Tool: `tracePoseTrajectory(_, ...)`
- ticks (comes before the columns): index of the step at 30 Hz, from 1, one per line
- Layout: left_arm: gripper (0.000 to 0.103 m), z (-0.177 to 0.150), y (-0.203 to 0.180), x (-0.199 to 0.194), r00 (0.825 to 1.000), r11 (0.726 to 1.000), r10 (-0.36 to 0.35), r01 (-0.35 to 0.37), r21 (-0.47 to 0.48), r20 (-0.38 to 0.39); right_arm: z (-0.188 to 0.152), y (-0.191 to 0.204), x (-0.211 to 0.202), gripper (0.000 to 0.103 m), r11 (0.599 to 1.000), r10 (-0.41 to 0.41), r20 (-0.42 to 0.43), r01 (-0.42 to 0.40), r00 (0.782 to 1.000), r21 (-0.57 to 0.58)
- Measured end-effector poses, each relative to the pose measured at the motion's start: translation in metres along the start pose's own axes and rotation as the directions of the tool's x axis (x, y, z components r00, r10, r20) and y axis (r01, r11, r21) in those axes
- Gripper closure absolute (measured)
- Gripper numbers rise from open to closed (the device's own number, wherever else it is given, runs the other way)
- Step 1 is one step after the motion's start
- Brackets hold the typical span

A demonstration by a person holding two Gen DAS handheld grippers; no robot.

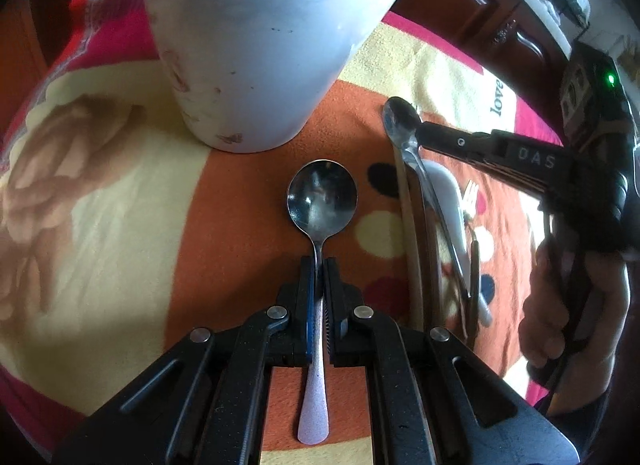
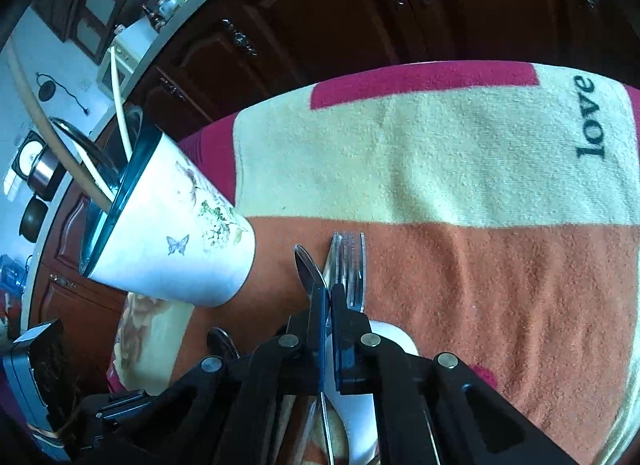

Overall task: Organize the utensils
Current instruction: 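Grasp a steel spoon with left gripper while right gripper grasps another steel spoon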

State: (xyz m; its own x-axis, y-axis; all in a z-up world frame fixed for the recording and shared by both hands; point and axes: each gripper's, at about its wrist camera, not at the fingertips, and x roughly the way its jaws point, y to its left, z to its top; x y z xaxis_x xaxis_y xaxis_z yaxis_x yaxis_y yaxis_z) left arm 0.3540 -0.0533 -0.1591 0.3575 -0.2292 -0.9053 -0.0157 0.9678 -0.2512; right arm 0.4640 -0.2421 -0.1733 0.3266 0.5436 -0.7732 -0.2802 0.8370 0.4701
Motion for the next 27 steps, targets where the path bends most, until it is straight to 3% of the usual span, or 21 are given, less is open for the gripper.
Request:
tracePoseTrajectory(10, 0.099, -0.006, 0.008, -0.006, 1.000, 1.000, 0.004, -0.004, 0.016, 0.004, -0.001, 0.005, 0.009, 0.099, 1.000, -0.014, -0.011, 0.014, 1.000, -0.022)
tracePoseTrajectory(11, 0.097, -0.006, 0.009, -0.007, 1.000, 1.000, 0.006, -0.006, 0.019, 0.007, -0.001, 0.007, 0.011, 0.095, 0.999, -0.021, -0.014, 0.020, 1.000, -0.028)
tracePoseTrajectory(13, 0.089, -0.004, 0.011, -0.008, 1.000, 1.000, 0.015, -0.015, 0.019, 0.012, -0.001, 0.014, 0.012, 0.076, 0.998, -0.034, -0.008, 0.033, 0.999, -0.047)
tracePoseTrajectory(14, 0.081, -0.003, 0.012, -0.009, 1.000, 1.000, 0.025, -0.025, 0.016, 0.017, 0.000, 0.016, 0.011, 0.054, 0.998, -0.041, 0.003, 0.041, 0.999, -0.054)
tracePoseTrajectory(15, 0.079, -0.001, 0.012, -0.009, 0.999, 0.999, 0.028, -0.029, 0.015, 0.023, 0.000, 0.019, 0.012, 0.046, 0.997, -0.050, 0.016, 0.051, 0.999, -0.061)
tracePoseTrajectory(19, 0.079, 0.010, 0.013, -0.004, 0.999, 0.999, 0.039, -0.039, 0.010, 0.024, 0.002, 0.030, 0.017, 0.046, 0.993, -0.073, 0.018, 0.075, 0.997, -0.095)
tracePoseTrajectory(22, 0.078, 0.015, 0.013, 0.001, 0.998, 0.999, 0.046, -0.046, 0.006, 0.030, 0.003, 0.036, 0.026, 0.055, 0.987, -0.115, 0.019, 0.116, 0.993, -0.111)
tracePoseTrajectory(27, 0.064, 0.023, 0.005, 0.006, 0.998, 0.999, 0.044, -0.045, 0.027, 0.044, 0.004, 0.046, 0.034, 0.056, 0.979, -0.144, 0.021, 0.146, 0.989, -0.141)
